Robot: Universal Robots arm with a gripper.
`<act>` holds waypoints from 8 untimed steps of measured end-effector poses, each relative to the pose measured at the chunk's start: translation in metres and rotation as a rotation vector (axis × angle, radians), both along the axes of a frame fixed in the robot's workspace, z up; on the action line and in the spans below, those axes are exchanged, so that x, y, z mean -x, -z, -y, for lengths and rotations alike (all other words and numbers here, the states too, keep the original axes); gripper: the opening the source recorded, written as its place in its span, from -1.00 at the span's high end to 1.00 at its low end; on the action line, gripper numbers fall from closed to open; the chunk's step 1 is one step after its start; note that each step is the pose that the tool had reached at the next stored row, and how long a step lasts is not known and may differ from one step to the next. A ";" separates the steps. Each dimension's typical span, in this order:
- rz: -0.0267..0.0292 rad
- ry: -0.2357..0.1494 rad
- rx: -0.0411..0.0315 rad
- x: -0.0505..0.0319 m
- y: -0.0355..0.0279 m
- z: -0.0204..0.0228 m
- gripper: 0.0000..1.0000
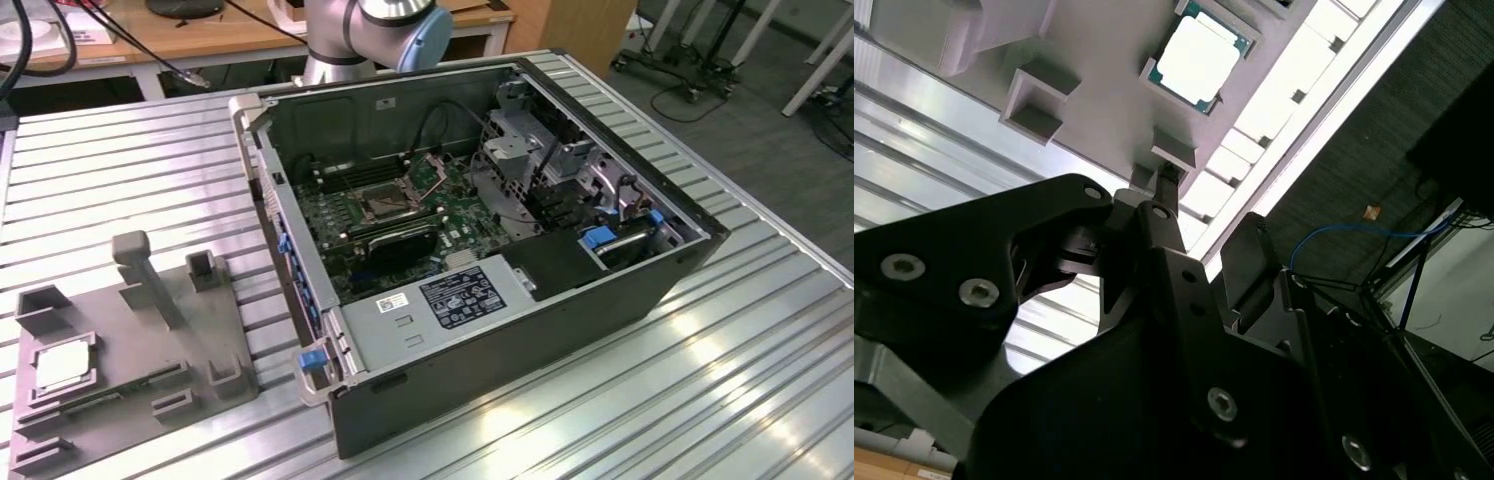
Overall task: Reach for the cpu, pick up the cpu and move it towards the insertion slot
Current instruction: 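Pick up the cpu and move it towards the insertion slot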
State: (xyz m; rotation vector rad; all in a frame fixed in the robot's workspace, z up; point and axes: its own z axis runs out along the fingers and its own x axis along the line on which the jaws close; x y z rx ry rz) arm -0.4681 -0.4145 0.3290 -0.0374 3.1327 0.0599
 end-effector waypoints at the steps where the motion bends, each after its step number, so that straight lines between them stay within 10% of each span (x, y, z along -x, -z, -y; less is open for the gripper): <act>1: 0.0000 0.000 0.0000 0.0000 0.0006 0.0000 0.11; 8: -0.0001 0.000 0.0000 0.0000 0.0011 0.0000 0.11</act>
